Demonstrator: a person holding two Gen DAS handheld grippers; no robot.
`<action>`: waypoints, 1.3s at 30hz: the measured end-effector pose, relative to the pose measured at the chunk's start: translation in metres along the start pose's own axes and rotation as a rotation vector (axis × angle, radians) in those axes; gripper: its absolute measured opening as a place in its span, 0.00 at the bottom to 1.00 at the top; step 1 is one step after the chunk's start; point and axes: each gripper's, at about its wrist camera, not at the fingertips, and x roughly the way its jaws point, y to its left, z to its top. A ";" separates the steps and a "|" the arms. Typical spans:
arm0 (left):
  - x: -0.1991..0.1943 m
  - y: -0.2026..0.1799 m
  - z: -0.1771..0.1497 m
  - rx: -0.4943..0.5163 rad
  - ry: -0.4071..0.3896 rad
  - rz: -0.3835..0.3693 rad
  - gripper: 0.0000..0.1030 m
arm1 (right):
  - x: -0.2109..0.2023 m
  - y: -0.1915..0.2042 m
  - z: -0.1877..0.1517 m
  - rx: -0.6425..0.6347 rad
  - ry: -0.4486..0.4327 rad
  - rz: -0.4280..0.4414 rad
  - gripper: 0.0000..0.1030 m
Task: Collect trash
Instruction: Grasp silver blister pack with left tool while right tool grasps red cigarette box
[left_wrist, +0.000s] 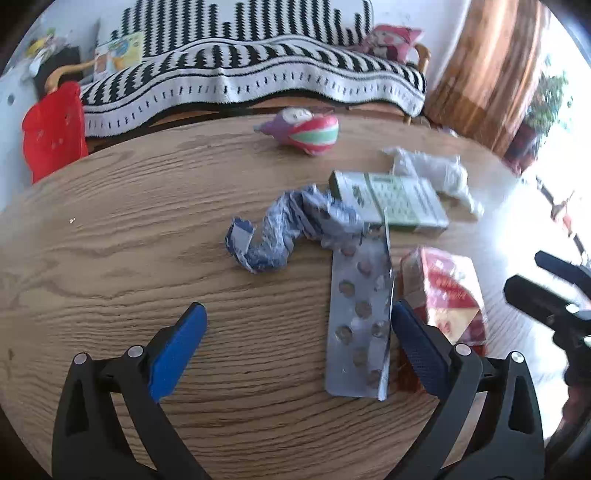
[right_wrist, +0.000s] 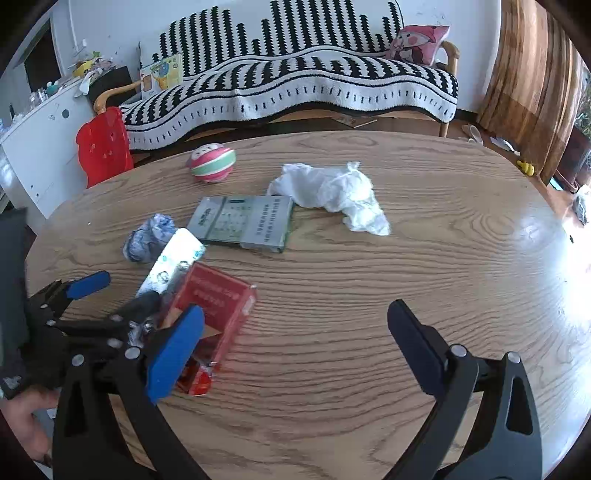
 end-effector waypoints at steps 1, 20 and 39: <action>0.001 -0.001 -0.001 0.021 -0.004 0.011 0.95 | 0.000 0.005 -0.001 -0.005 0.003 0.012 0.93; 0.005 -0.019 0.005 0.249 -0.017 -0.065 0.72 | -0.002 0.016 0.003 0.038 -0.038 0.008 0.93; -0.061 0.018 -0.008 0.145 -0.105 0.017 0.32 | 0.020 0.041 -0.009 -0.014 0.062 -0.036 0.93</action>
